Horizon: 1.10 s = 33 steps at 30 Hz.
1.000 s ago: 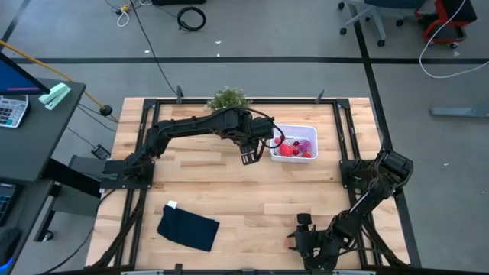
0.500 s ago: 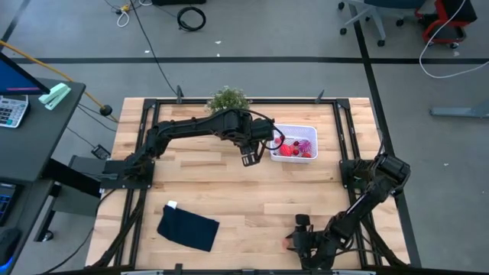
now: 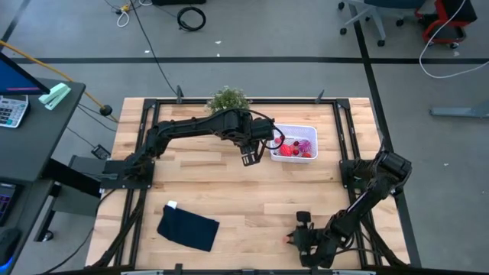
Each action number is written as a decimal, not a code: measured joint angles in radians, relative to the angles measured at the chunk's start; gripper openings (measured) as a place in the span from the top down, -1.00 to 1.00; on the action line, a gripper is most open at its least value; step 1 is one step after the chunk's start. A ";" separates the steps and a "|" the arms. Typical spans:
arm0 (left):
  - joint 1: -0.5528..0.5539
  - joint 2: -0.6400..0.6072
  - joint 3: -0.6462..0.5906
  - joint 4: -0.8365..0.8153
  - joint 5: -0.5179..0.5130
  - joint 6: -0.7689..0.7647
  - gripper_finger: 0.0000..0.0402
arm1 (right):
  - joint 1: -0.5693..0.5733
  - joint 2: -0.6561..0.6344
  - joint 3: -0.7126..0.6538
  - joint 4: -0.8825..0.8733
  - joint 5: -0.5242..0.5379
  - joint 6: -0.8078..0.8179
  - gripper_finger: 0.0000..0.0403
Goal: Pick and placing Produce into tupperware
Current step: Put the peach into the bin
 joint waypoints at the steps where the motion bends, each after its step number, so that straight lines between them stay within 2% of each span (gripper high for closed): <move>1: 0.000 0.000 0.000 0.000 0.000 0.000 0.38 | 0.000 -0.017 0.000 -0.029 0.014 -0.005 0.59; 7: 0.001 0.000 0.000 0.000 0.000 0.016 0.40 | -0.022 -0.189 0.000 -0.277 0.069 -0.017 0.70; 12: 0.001 0.000 0.000 0.001 -0.002 0.033 0.44 | -0.065 -0.402 0.000 -0.537 0.177 -0.014 0.70; 14: 0.001 0.000 0.000 0.001 -0.002 0.034 0.45 | -0.089 -0.494 0.000 -0.649 0.256 -0.014 0.70; 19: 0.001 0.000 0.000 0.002 -0.002 0.033 0.45 | -0.192 -0.701 0.000 -0.876 0.543 0.024 0.70; 20: 0.001 0.000 0.000 0.002 -0.002 0.033 0.45 | -0.221 -0.734 0.000 -0.904 0.570 0.037 0.70; 22: 0.001 0.000 0.000 0.002 -0.002 0.030 0.45 | -0.290 -0.792 -0.003 -0.923 0.566 0.039 0.69; 26: 0.001 0.000 0.000 0.002 -0.002 0.025 0.46 | -0.426 -0.862 -0.043 -0.923 0.464 0.028 0.69; 33: 0.001 0.000 0.000 0.011 -0.002 0.025 0.47 | -0.617 -0.884 -0.199 -0.911 0.387 0.083 0.69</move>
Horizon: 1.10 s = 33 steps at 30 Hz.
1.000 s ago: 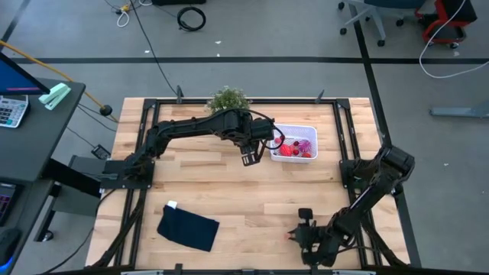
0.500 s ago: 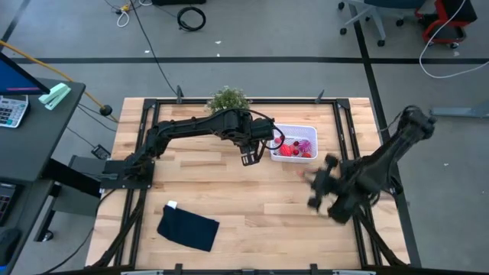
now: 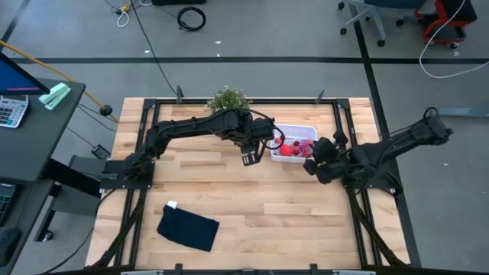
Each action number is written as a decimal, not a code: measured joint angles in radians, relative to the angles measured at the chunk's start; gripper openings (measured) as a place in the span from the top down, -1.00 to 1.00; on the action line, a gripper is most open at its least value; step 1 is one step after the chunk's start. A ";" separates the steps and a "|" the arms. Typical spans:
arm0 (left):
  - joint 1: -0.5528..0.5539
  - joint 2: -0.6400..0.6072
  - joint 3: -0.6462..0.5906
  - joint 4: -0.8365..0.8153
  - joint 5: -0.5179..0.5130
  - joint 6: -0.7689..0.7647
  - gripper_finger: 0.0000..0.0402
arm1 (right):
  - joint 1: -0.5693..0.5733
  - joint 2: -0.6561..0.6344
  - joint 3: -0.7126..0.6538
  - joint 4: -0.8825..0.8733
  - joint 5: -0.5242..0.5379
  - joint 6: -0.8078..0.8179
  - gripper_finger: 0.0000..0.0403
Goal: Pick and placing Produce into tupperware
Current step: Put the peach into the bin, then return to Home Position
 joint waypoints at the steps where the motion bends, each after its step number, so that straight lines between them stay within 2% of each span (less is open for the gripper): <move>1: 0.000 0.000 0.000 0.003 0.000 0.000 0.47 | -0.022 0.000 -0.021 0.005 -0.026 0.006 0.69; 5: 0.000 0.000 0.000 0.010 0.000 0.002 0.47 | -0.088 0.000 -0.072 0.049 -0.153 -0.016 0.69; 11: 0.002 0.000 0.000 0.030 0.000 0.009 0.47 | -0.161 0.000 -0.078 0.180 -0.318 -0.165 0.57; 16: 0.002 0.000 0.000 0.065 0.000 0.011 0.47 | -0.233 0.000 -0.078 0.253 -0.344 -0.235 0.32; 23: 0.002 0.000 0.000 0.064 0.001 0.011 0.47 | -0.330 0.000 -0.069 0.250 -0.367 -0.301 0.02; 28: -0.002 -0.001 0.000 -0.012 0.000 0.011 0.47 | -0.351 -0.008 0.050 0.217 -0.387 -0.315 -0.03; 31: -0.002 -0.013 0.000 -0.145 0.002 -0.022 0.47 | -0.351 -0.008 0.195 0.094 -0.511 -0.315 -0.03; 33: -0.002 -0.024 -0.006 -0.154 0.002 -0.045 0.47 | -0.350 -0.008 0.297 -0.030 -0.625 -0.312 -0.02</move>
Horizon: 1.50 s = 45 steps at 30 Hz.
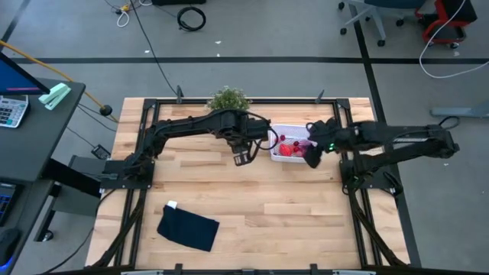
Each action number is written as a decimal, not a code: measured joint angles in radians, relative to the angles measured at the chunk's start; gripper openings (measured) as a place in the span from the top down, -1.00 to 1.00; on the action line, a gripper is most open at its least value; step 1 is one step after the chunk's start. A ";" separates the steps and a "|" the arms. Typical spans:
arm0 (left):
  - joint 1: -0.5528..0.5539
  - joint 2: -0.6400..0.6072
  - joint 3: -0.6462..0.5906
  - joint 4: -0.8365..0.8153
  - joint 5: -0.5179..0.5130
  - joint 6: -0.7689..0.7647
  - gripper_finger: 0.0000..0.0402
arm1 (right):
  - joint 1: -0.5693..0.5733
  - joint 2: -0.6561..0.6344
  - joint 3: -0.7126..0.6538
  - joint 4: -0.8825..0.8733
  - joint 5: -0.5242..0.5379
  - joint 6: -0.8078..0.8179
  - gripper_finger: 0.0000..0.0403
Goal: Pick and placing Produce into tupperware
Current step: Return to Home Position
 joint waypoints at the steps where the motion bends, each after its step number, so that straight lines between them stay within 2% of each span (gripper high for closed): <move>1: 0.000 -0.011 -0.006 0.004 0.005 -0.003 0.47 | 0.002 0.000 0.047 -0.050 -0.053 0.007 -0.02; 3: -0.004 -0.030 -0.003 -0.002 0.017 0.020 0.47 | 0.012 0.000 0.137 -0.137 -0.143 0.027 -0.02; 5: -0.012 -0.062 -0.021 0.003 0.024 0.016 0.47 | 0.026 0.000 0.220 -0.218 -0.187 0.033 -0.02; 8: -0.031 -0.084 -0.027 0.043 0.028 -0.013 0.47 | 0.068 -0.007 0.302 -0.275 -0.193 0.035 -0.02; 11: -0.054 -0.086 -0.031 -0.015 0.031 -0.018 0.47 | 0.096 -0.023 0.358 -0.291 -0.196 0.033 -0.01; 13: -0.072 -0.098 -0.036 0.004 0.036 0.010 0.47 | 0.116 -0.033 0.384 -0.294 -0.200 0.041 -0.01; 16: -0.092 -0.155 -0.037 -0.001 0.038 0.024 0.47 | 0.155 -0.058 0.402 -0.314 -0.207 0.061 -0.01; 20: -0.096 -0.282 -0.037 -0.002 0.036 -0.032 0.47 | 0.193 -0.098 0.405 -0.365 -0.201 0.081 -0.02; 26: -0.088 -0.540 -0.035 -0.003 -0.025 -0.140 0.47 | 0.227 -0.159 0.371 -0.457 -0.078 0.154 -0.02; 29: -0.088 -0.649 -0.035 -0.003 -0.039 -0.197 0.47 | 0.249 -0.190 0.305 -0.445 -0.071 0.142 -0.01; 32: -0.099 -0.738 -0.035 -0.003 -0.040 -0.210 0.47 | 0.277 -0.224 0.194 -0.363 -0.081 0.131 -0.01; 34: -0.109 -0.786 -0.035 -0.002 -0.040 -0.201 0.47 | 0.296 -0.251 0.095 -0.234 -0.129 0.111 -0.01; 39: -0.135 -0.873 -0.035 -0.002 -0.040 -0.195 0.47 | 0.350 -0.295 -0.168 0.384 -0.420 -0.170 -0.01; 41: -0.144 -0.901 -0.036 -0.002 -0.040 -0.189 0.47 | 0.348 -0.297 -0.227 0.525 -0.504 -0.247 -0.01; 43: -0.146 -0.923 -0.036 -0.002 -0.039 -0.190 0.47 | 0.344 -0.302 -0.249 0.540 -0.507 -0.270 -0.01; 45: -0.146 -0.945 -0.038 -0.001 -0.039 -0.190 0.47 | 0.341 -0.312 -0.265 0.540 -0.447 -0.271 -0.01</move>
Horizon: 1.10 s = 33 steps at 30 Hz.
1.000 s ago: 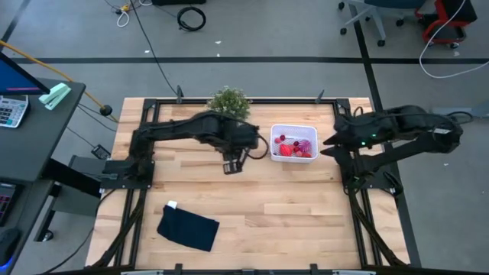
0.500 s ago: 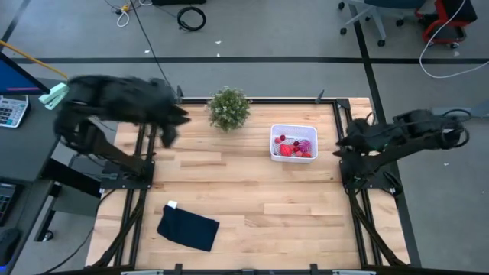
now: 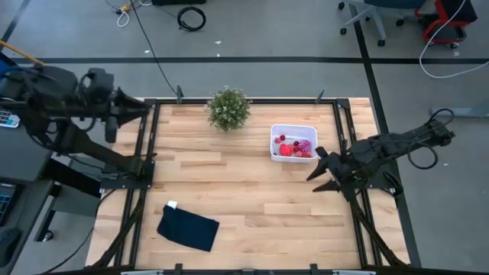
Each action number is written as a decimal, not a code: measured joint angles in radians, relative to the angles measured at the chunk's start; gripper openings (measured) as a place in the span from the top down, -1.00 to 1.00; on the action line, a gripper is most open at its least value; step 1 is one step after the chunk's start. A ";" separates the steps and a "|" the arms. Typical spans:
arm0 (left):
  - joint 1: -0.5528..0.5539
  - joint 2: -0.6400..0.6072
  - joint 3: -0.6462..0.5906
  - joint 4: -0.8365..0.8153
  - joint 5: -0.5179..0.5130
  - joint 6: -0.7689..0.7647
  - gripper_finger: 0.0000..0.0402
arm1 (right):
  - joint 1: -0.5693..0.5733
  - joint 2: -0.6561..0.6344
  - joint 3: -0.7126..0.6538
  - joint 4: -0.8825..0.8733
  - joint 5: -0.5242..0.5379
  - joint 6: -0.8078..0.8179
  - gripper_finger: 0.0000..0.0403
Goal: Pick and placing Produce into tupperware
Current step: Return to Home Position
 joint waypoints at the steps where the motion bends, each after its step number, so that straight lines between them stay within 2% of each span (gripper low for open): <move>1: 0.000 -0.013 -0.010 0.001 0.000 0.000 0.47 | 0.000 -0.003 -0.007 0.006 0.033 -0.006 -0.01; 5: 0.000 -0.114 -0.148 0.003 0.000 -0.012 0.47 | 0.000 -0.021 -0.034 0.091 0.065 -0.047 -0.01; 9: 0.001 -0.274 -0.433 0.115 0.000 -0.053 0.47 | 0.000 -0.022 -0.040 0.107 0.047 -0.078 -0.01; 12: 0.001 -0.414 -0.706 0.369 0.049 -0.003 0.47 | 0.000 -0.021 -0.040 0.134 0.046 -0.093 -0.01; 17: 0.000 -0.625 -1.133 0.770 0.274 0.178 0.47 | 0.000 -0.021 -0.040 0.176 0.044 -0.118 -0.01; 22: 0.000 -0.793 -1.454 1.059 0.295 0.142 0.47 | 0.000 -0.021 -0.040 0.277 0.033 -0.177 -0.01; 28: 0.001 -0.866 -1.794 1.464 0.296 0.108 0.47 | 0.022 0.034 -0.040 0.382 0.001 -0.152 -0.01; 33: 0.001 -0.849 -1.950 1.676 0.296 0.110 0.47 | 0.041 0.108 -0.040 0.392 -0.003 -0.174 -0.01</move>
